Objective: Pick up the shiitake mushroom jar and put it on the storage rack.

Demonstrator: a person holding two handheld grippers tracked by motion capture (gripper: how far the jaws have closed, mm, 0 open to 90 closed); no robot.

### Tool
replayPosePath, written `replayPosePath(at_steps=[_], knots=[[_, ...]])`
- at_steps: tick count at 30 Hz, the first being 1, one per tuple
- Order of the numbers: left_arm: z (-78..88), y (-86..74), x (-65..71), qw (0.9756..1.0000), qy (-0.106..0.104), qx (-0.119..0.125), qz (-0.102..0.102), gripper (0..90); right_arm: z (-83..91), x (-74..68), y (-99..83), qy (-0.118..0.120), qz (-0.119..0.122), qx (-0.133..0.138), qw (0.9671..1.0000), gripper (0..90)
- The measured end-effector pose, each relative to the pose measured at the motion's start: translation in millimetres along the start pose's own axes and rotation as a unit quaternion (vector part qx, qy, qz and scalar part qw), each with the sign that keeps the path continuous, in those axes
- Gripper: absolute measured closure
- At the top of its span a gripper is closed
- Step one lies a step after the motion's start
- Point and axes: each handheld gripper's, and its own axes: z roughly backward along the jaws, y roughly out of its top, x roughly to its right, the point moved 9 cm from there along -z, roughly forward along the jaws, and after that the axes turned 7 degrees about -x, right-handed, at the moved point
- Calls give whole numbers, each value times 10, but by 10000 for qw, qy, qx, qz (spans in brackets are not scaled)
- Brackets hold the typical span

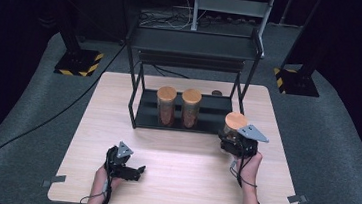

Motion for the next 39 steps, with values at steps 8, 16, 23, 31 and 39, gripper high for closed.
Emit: replayPosePath(at_steps=[8,16,23,31,39], knots=[[0,0,3,10000,-4,2,-2,21,-62,-18,11,9,-10,-38,10000,248],[0,0,4,10000,-13,4,-9,22,-100,-32,66,-25,20,-19,10000,247],[0,1,3,10000,-6,4,-13,21,-150,-45,117,-25,65,-26,10000,247],[0,1,5,10000,-15,8,-18,23,-200,-57,173,-21,52,3,10000,247],[0,0,4,10000,-16,2,-18,22,-275,-86,213,23,120,-26,9999,247]])
